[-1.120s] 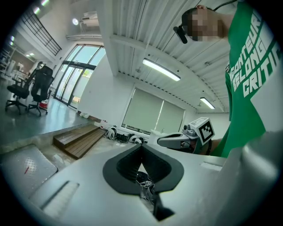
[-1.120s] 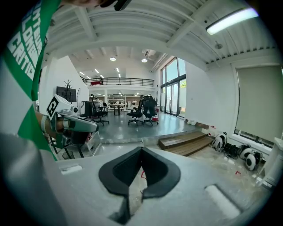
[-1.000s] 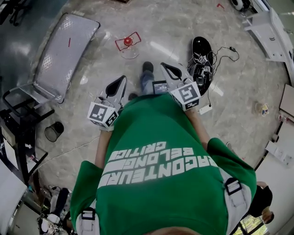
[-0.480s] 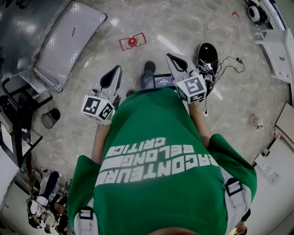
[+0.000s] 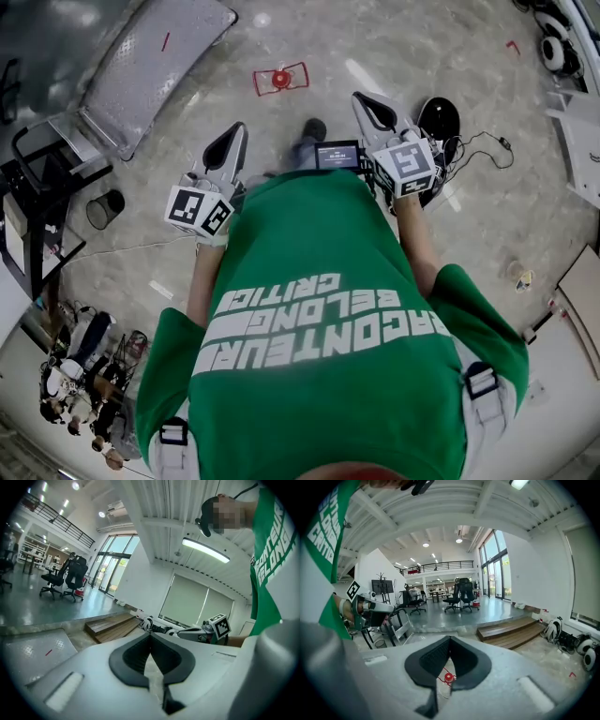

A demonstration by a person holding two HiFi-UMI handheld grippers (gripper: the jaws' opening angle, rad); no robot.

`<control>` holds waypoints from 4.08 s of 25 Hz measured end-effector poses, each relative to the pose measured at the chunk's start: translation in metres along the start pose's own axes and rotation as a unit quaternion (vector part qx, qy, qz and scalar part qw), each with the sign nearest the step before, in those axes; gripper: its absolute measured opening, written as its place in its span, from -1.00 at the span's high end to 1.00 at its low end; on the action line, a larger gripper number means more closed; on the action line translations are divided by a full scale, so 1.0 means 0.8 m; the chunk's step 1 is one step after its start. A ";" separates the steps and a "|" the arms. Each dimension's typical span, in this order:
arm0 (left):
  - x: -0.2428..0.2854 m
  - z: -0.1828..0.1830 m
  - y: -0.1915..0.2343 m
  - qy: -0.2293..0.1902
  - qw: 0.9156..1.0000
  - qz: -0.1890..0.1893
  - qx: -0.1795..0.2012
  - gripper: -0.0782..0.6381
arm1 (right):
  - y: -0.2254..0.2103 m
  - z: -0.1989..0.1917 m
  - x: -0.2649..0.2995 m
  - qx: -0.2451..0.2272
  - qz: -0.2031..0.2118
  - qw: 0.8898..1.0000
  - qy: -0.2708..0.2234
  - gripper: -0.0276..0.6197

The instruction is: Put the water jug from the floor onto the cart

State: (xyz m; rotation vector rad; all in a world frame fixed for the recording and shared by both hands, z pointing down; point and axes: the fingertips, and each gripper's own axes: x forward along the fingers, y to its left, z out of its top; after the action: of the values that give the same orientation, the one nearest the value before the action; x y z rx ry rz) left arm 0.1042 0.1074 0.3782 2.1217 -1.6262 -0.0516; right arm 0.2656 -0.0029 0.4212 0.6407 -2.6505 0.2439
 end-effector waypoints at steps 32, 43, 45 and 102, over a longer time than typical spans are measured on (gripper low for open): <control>0.062 -0.005 -0.020 -0.012 0.999 -0.028 0.013 0.73 | -0.080 -0.044 -0.030 0.014 -0.049 0.999 0.004 0.93; 0.069 0.003 0.036 -0.038 0.999 -0.036 -0.010 0.73 | -0.062 -0.015 0.026 -0.041 -0.031 0.998 0.028 0.93; 0.070 0.001 0.050 -0.037 0.999 -0.033 -0.016 0.73 | -0.065 -0.004 0.038 -0.047 -0.026 0.998 0.026 0.93; 0.247 -0.476 0.379 0.272 0.958 0.035 -0.082 0.47 | -0.083 -0.467 0.399 0.093 0.004 0.960 0.264 0.67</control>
State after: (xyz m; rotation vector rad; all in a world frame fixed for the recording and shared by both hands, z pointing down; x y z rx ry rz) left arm 0.0048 -0.0052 0.8812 1.7472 -1.3104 0.3753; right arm 0.1641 -0.0930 0.8986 0.5317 -2.1294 0.5845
